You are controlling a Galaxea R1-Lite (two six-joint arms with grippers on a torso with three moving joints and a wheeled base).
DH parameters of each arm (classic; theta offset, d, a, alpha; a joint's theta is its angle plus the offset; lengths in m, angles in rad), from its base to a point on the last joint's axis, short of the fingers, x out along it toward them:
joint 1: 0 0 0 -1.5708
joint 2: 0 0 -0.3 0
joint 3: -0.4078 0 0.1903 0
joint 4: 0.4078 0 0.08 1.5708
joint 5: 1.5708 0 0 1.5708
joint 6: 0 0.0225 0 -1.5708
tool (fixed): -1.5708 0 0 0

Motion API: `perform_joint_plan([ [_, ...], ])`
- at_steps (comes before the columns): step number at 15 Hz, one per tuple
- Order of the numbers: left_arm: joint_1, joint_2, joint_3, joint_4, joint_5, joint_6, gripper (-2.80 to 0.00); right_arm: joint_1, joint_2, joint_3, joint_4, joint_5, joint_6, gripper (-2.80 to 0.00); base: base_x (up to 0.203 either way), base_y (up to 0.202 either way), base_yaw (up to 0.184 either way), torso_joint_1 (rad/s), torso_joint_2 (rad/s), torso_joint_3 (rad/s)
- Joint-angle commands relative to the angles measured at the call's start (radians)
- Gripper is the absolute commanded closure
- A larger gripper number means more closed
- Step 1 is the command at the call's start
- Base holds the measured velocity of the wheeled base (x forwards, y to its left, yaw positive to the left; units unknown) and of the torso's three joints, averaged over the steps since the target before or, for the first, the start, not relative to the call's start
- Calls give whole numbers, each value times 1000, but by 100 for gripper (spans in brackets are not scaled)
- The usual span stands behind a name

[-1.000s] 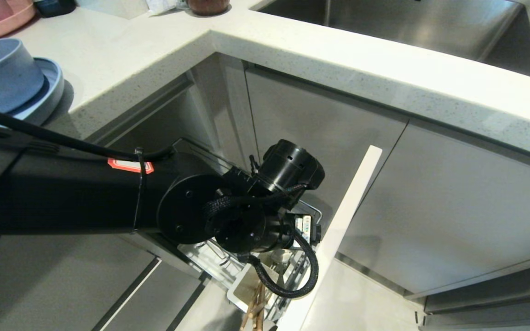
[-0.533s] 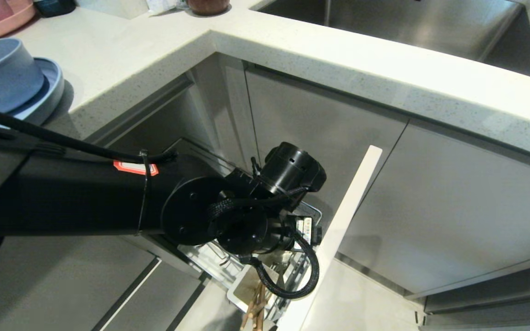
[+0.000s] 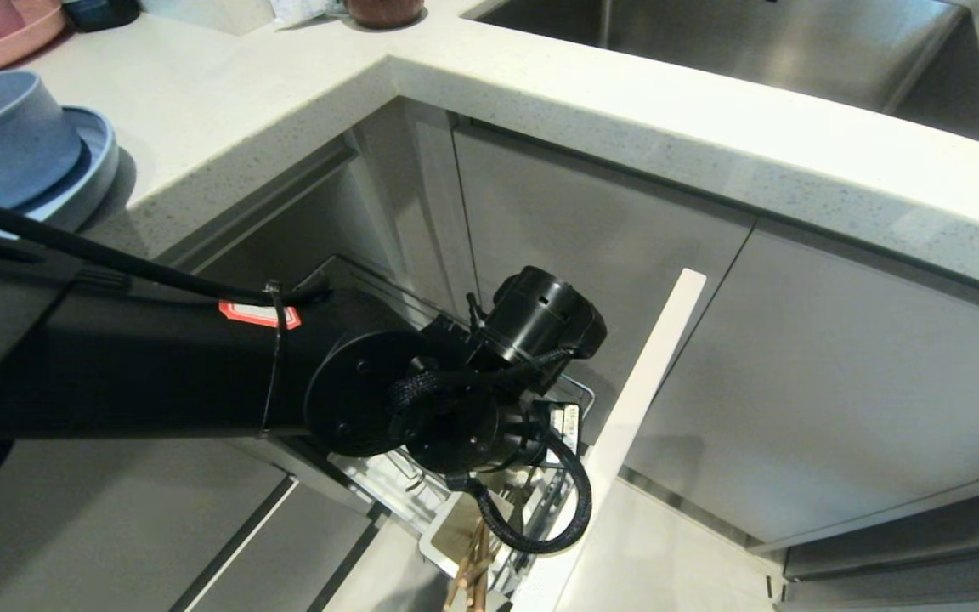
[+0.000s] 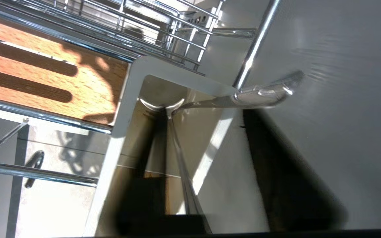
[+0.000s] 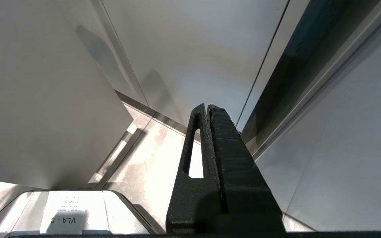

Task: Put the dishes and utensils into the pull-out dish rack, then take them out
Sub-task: Take the fork out of the cupboard

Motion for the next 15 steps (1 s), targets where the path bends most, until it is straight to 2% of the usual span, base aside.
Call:
perform_joint_plan([
  [1,-5,-1,0,2,3,-3,0,0,-4,2,0,0,0,0,0,0,0,0,0,0],
  [13,-12,-69,5,11,11,1,0,0,-3,2,0,0,0,0,0,0,0,0,0,0],
  [14,-14,-69,6,11,18,1,-280,0,-2,2,0,0,0,0,0,0,0,0,0,0],
  [15,-14,-69,6,11,22,1,-280,0,-2,2,0,0,0,0,0,0,0,0,0,0],
])
